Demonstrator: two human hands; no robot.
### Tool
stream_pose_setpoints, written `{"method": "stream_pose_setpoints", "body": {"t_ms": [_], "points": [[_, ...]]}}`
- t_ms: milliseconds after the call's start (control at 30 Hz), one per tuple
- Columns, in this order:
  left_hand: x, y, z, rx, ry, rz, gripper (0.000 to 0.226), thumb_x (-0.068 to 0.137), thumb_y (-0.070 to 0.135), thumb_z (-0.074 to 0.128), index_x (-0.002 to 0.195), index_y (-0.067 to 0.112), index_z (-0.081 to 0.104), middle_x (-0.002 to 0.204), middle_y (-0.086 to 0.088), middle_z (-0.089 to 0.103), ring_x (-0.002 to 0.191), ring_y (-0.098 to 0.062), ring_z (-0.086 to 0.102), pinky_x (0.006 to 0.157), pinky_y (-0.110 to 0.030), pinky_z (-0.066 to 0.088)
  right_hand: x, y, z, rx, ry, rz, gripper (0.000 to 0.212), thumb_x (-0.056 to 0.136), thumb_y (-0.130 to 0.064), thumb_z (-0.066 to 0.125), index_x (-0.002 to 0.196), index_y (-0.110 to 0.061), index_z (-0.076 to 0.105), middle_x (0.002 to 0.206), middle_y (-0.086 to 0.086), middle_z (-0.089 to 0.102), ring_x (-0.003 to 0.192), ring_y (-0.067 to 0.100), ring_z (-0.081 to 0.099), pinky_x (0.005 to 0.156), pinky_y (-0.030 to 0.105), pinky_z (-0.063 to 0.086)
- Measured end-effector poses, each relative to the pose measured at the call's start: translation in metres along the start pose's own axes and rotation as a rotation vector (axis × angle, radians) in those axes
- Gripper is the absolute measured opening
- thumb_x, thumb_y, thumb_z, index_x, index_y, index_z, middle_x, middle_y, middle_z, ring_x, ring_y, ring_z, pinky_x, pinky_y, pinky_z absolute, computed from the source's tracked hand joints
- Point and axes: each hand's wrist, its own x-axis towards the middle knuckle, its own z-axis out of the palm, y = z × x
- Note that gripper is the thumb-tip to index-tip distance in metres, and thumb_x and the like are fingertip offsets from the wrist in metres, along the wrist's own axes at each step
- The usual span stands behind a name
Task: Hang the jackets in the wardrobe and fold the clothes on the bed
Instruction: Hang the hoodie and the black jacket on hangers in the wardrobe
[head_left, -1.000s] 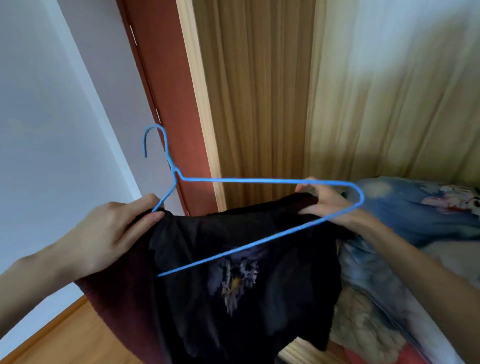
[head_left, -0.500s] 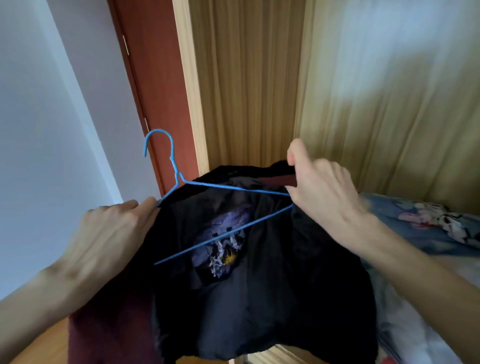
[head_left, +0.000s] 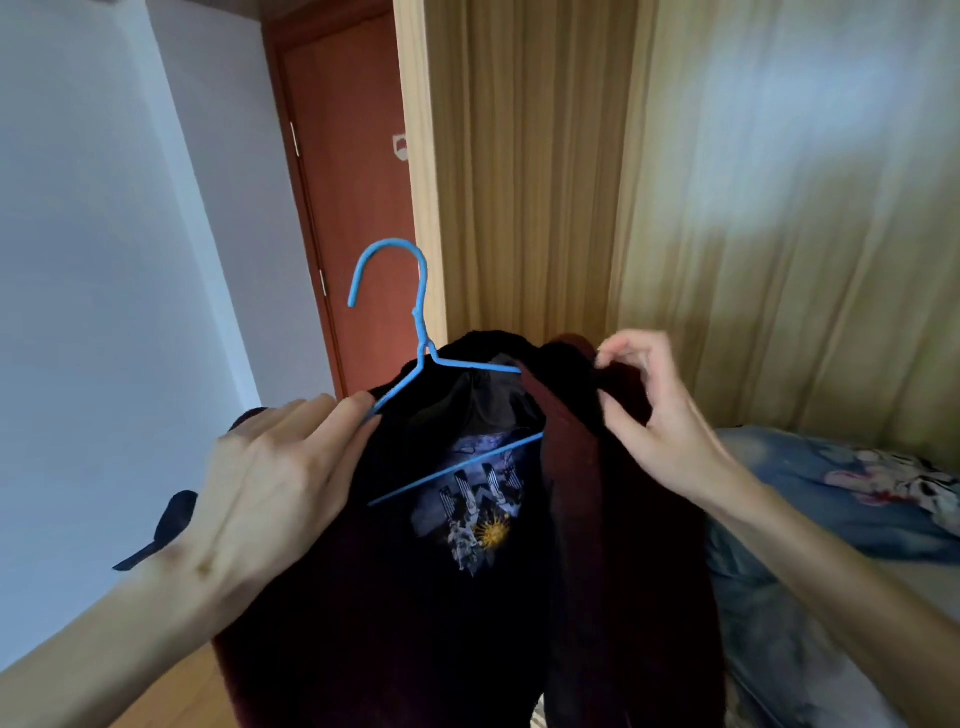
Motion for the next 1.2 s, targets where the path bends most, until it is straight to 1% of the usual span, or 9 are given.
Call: {"method": "stream_pose_setpoints", "body": {"t_ms": [133,233,333,433,567,733,967,1067,1200], "points": [[0.002,-0.005,0.004,0.049,0.072,0.079,0.029,0.109,0.024,0.05,0.104,0.008,0.074,0.07,-0.007,0.056,0.057,-0.032,0.058,0.051,-0.039,0.042,0.006,0.007,-0.01,-0.293,-0.238,0.075,0.053,0.094,-0.051,0.061,0.139,-0.036,0.038,0.123,-0.018,0.058,0.121,0.002,0.059,0.095,0.024,0.045],[0.005,-0.011,0.011,0.05,0.04,0.111,0.031,0.11,0.027,0.049,0.108,0.008,0.074,0.074,-0.006,0.058,0.063,-0.032,0.06,0.053,-0.041,0.047,0.007,-0.007,-0.005,-0.589,-0.415,-0.093,0.053,0.092,-0.065,0.057,0.132,-0.035,0.04,0.085,-0.022,0.06,0.075,0.007,0.066,0.063,0.019,0.04],[0.02,-0.02,0.015,0.021,-0.024,0.084,0.035,0.11,0.035,0.046,0.115,0.012,0.071,0.082,-0.003,0.061,0.076,-0.03,0.061,0.057,-0.041,0.049,0.002,-0.019,0.01,-0.427,-0.364,-0.06,0.049,0.094,-0.061,0.061,0.134,-0.039,0.042,0.053,-0.003,0.052,0.051,0.016,0.056,0.051,0.02,0.037],[0.041,-0.033,0.012,-0.022,-0.03,0.096,0.036,0.103,0.043,0.055,0.116,0.013,0.069,0.091,0.0,0.061,0.089,-0.027,0.058,0.059,-0.041,0.051,-0.001,-0.019,0.014,-0.191,-0.207,0.03,0.035,0.098,-0.041,0.067,0.13,-0.039,0.054,0.062,-0.003,0.063,0.05,0.012,0.056,0.056,0.034,0.048],[0.044,-0.059,-0.002,0.009,0.076,0.109,0.035,0.1,0.035,0.064,0.117,0.005,0.069,0.095,-0.01,0.06,0.087,-0.034,0.055,0.073,-0.039,0.043,-0.01,-0.016,0.014,0.028,0.032,0.155,0.032,0.095,-0.02,0.073,0.12,-0.038,0.064,0.097,-0.013,0.078,0.086,0.008,0.074,0.079,0.037,0.059],[-0.004,-0.034,0.011,0.026,0.048,0.03,0.031,0.101,0.025,0.061,0.126,0.007,0.059,0.096,-0.008,0.059,0.083,-0.033,0.057,0.083,-0.042,0.036,-0.026,-0.024,0.015,0.041,0.148,0.131,0.032,0.091,-0.019,0.073,0.12,-0.031,0.069,0.092,-0.009,0.078,0.082,0.013,0.076,0.073,0.042,0.062],[-0.018,-0.065,0.014,-0.381,-0.086,-0.367,0.049,0.104,0.042,0.044,0.147,0.017,0.047,0.138,-0.004,0.048,0.131,-0.021,0.043,0.115,-0.036,0.032,-0.041,-0.027,0.011,0.023,0.191,0.045,0.045,0.083,-0.029,0.073,0.113,-0.061,0.065,0.093,-0.02,0.076,0.084,0.0,0.073,0.075,0.01,0.054],[-0.001,-0.082,0.03,-0.596,-0.326,-0.383,0.045,0.097,0.065,0.041,0.135,0.041,0.046,0.124,0.014,0.054,0.121,-0.002,0.053,0.106,-0.028,0.04,-0.039,-0.027,0.003,0.027,0.153,0.033,0.049,0.081,-0.023,0.073,0.111,-0.061,0.066,0.097,-0.022,0.076,0.087,-0.004,0.072,0.08,0.008,0.051],[0.011,-0.083,0.058,-0.707,-0.504,-0.342,0.043,0.094,0.07,0.048,0.108,0.032,0.062,0.098,0.011,0.07,0.094,-0.009,0.068,0.086,-0.03,0.052,-0.04,-0.029,-0.007,0.0,0.067,0.044,0.044,0.08,-0.03,0.073,0.109,-0.061,0.064,0.096,-0.02,0.075,0.085,-0.001,0.072,0.077,0.01,0.05]]}}
